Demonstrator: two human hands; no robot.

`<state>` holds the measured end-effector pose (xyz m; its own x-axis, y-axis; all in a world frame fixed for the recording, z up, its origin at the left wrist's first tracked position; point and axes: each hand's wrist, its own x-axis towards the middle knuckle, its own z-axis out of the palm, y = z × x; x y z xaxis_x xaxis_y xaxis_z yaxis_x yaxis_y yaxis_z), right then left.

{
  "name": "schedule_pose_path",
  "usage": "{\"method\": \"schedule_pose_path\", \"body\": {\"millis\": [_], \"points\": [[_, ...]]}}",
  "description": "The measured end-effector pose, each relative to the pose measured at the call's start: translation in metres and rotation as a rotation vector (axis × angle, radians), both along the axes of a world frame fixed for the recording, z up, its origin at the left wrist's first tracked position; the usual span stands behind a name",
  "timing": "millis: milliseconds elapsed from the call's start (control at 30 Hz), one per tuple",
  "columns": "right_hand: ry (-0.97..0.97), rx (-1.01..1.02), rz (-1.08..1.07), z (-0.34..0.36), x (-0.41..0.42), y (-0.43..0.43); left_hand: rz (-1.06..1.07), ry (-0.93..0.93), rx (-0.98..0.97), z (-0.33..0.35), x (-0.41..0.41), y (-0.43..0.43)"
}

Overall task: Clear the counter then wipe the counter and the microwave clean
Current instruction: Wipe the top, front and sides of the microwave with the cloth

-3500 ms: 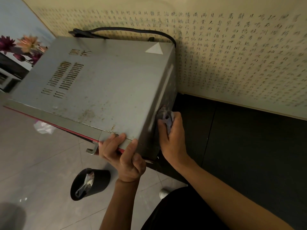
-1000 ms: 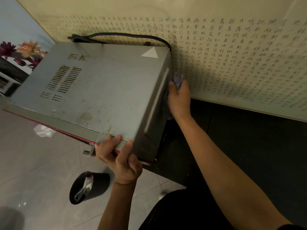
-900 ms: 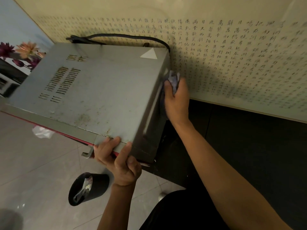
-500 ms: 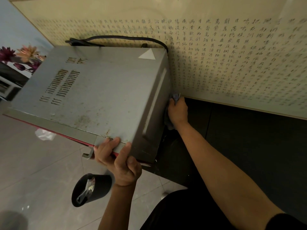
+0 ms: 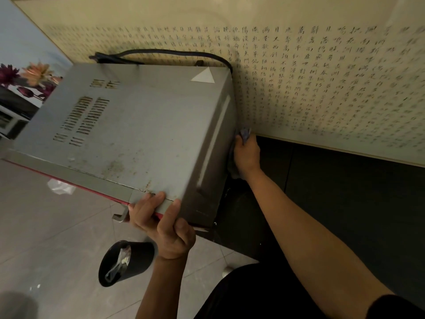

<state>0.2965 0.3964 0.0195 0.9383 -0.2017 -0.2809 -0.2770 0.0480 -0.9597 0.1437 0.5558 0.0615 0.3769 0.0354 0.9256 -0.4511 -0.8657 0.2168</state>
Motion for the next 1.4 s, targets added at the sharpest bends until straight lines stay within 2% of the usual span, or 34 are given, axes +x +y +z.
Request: {"method": "schedule_pose_path", "body": {"millis": [67,100,300,367,633,733,867,967,1033,1100,1267,1400], "points": [[0.101,0.024,0.026,0.000,0.009,-0.005,-0.001,0.003,-0.003,0.001,0.000,0.000],[0.075,0.023,0.011,0.004,0.013,-0.006,-0.001,0.005,-0.006,0.002,0.000,-0.001],[-0.407,-0.034,-0.043,0.044,0.008,0.000,0.005,0.023,-0.037,0.002,-0.001,-0.002],[-0.448,-0.065,-0.021,0.032,0.003,0.001,0.009,0.013,-0.030,0.001,-0.001,-0.001],[0.032,-0.096,0.150,-0.044,-0.002,-0.016,0.009,-0.003,-0.016,0.000,0.001,-0.001],[0.074,-0.025,0.129,-0.035,0.010,-0.019,0.009,-0.009,-0.016,-0.001,0.002,0.000],[-0.204,0.019,0.049,0.012,0.035,-0.013,0.009,-0.004,-0.013,-0.002,0.001,0.001],[-0.409,-0.088,0.029,0.035,0.044,-0.015,0.021,-0.010,-0.010,-0.004,0.003,0.001],[-0.450,-0.130,0.036,0.028,0.045,-0.017,0.022,-0.018,-0.014,-0.006,0.004,0.001],[-0.380,-0.136,0.057,0.009,0.045,-0.016,0.019,-0.022,-0.015,-0.007,0.004,0.002],[0.010,-0.052,0.150,-0.034,0.042,-0.020,0.018,0.000,-0.024,-0.006,0.003,0.002],[0.206,0.027,0.174,-0.048,0.053,-0.019,0.016,-0.007,-0.031,-0.004,0.002,0.001]]}}
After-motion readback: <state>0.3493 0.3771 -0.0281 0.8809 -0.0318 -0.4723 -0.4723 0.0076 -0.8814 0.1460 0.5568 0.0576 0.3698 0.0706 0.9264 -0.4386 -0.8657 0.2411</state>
